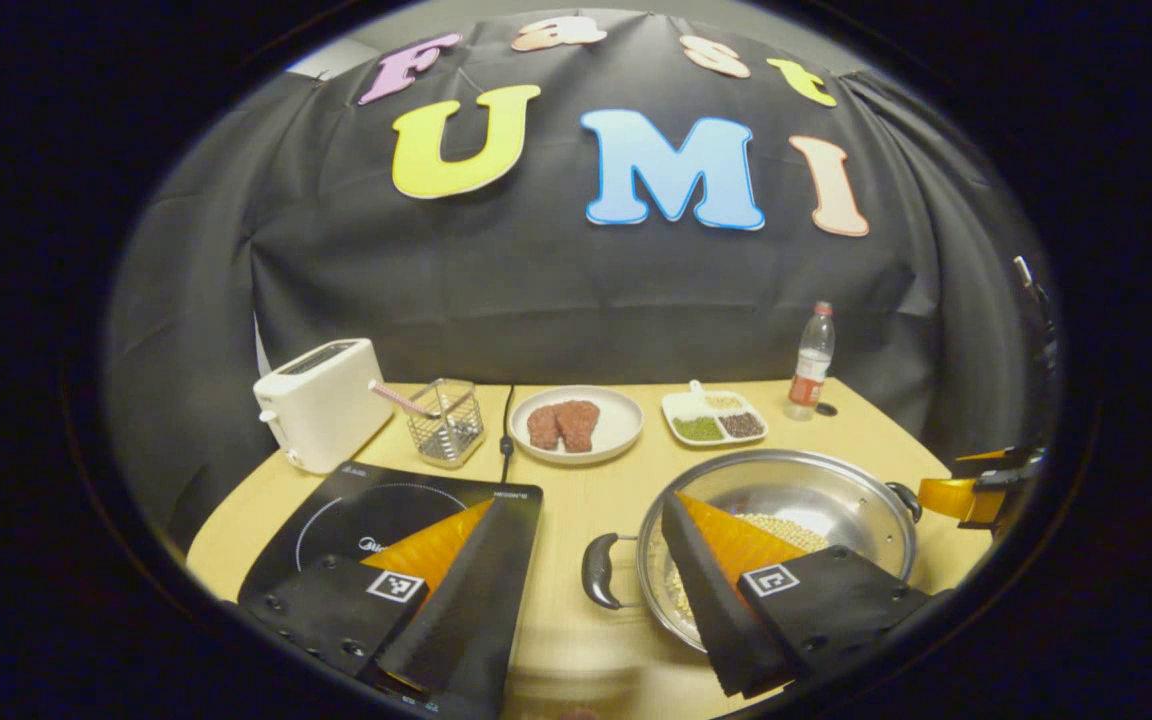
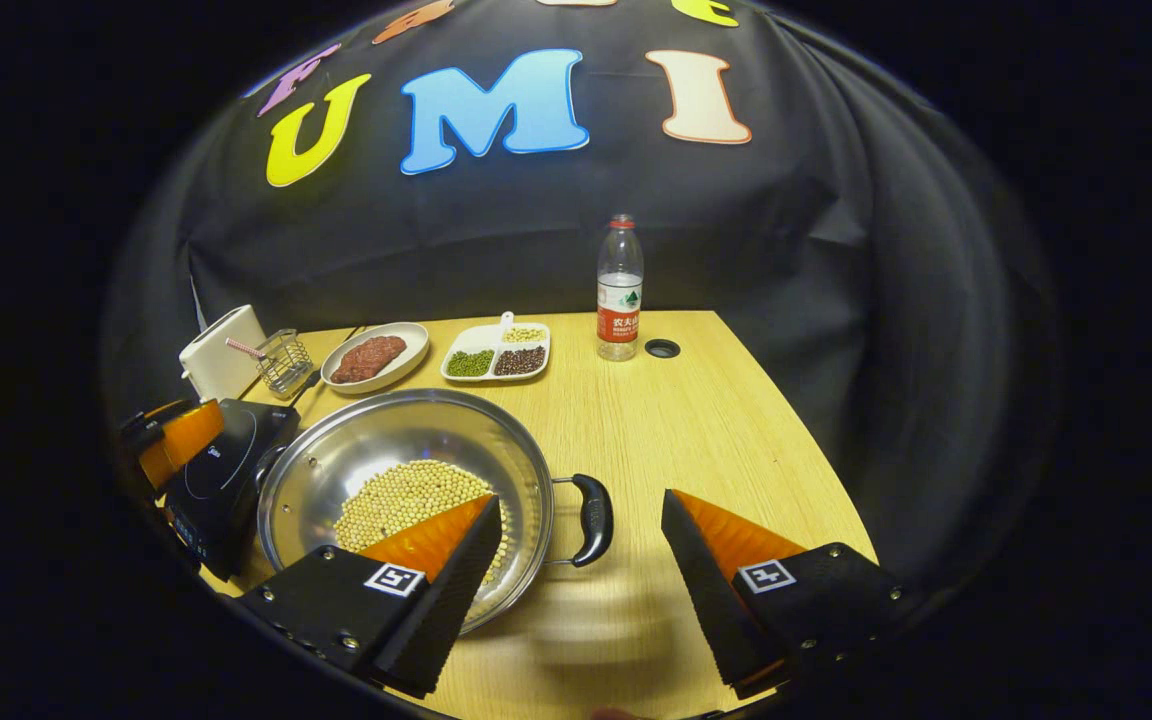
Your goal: First push the handle of the pot to place it horizontally, then grasp the pot with both hands and set it on the induction cooktop.
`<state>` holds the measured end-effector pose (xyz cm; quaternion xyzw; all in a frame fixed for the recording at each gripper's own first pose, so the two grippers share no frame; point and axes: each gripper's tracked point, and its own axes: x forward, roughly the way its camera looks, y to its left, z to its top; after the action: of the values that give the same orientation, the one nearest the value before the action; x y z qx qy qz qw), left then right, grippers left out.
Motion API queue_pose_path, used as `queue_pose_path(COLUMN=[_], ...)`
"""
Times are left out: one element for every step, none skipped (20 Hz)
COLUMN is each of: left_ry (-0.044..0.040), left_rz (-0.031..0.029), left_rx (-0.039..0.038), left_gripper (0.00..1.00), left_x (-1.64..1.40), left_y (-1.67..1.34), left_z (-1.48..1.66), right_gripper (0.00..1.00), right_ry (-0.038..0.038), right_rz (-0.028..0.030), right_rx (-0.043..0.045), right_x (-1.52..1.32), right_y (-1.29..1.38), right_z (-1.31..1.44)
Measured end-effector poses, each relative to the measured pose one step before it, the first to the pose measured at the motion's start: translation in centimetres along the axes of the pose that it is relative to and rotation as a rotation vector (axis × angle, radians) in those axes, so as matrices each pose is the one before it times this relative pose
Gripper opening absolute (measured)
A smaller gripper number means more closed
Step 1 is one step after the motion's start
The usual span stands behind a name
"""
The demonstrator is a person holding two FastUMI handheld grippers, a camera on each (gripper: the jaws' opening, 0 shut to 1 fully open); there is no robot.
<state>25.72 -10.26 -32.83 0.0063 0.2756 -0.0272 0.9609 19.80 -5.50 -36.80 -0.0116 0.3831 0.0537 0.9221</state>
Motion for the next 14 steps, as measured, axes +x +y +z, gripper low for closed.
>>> queue_pose_path(left_ry=[0.01729,0.02177,0.02225,0.02417,0.01999,0.02096,0.01870,0.02185,0.01903,0.01736,0.01423,0.01146,0.01177,0.00832], left_rz=[-0.00058,-0.00170,-0.00260,-0.00477,-0.00445,-0.00190,-0.00780,-0.00935,-0.00568,0.00093,-0.00132,0.00079,-0.00106,-0.00020], left_rx=[0.00103,0.00250,0.00196,-0.00007,0.00064,0.00125,0.00198,-0.00096,-0.00155,-0.00074,-0.00089,-0.00007,0.00003,0.00335], left_gripper=[1.00,1.00,1.00,1.00,1.00,1.00,1.00,1.00,0.95,1.00,1.00,1.00,1.00,1.00], left_x=[0.768,0.759,0.777,0.420,0.710,0.580,0.607,0.512,0.468,0.467,0.555,0.263,0.352,0.308], left_y=[0.034,-0.083,-0.006,-0.107,-0.146,-0.034,-0.220,-0.232,-0.174,-0.005,-0.068,-0.121,-0.062,-0.028], left_z=[-0.623,-0.886,-0.771,-0.793,-0.687,-0.636,-0.618,-0.503,-0.462,-0.415,-0.394,-0.264,-0.191,-0.248], right_gripper=[0.98,0.98,0.98,0.98,0.98,0.98,0.98,0.98,0.98,0.98,0.98,0.98,0.98,0.98], right_ry=[0.00686,0.00791,0.00852,0.00824,0.00869,0.01060,0.01331,0.01432,0.01427,0.01015,0.00736,0.00858,0.01096,0.01027], right_rz=[0.00157,0.00091,0.00005,-0.00082,-0.00011,0.00001,-0.00103,0.00053,0.00537,0.00291,0.00236,0.00224,-0.00019,-0.00077], right_rx=[-0.00139,-0.00207,-0.00221,-0.00229,-0.00076,0.00089,0.00164,0.00321,0.00350,0.00114,-0.00116,-0.00319,-0.00302,-0.00102], right_x=[0.497,0.384,0.480,0.388,0.429,0.344,0.439,0.310,0.350,0.332,0.359,0.316,0.284,0.206], right_y=[0.096,0.017,0.096,-0.071,-0.117,0.031,-0.045,0.025,0.100,0.039,0.070,0.031,-0.086,-0.040], right_z=[-0.063,-0.109,-0.134,-0.139,-0.133,-0.209,-0.203,-0.280,-0.280,-0.169,-0.138,-0.176,-0.271,-0.178])
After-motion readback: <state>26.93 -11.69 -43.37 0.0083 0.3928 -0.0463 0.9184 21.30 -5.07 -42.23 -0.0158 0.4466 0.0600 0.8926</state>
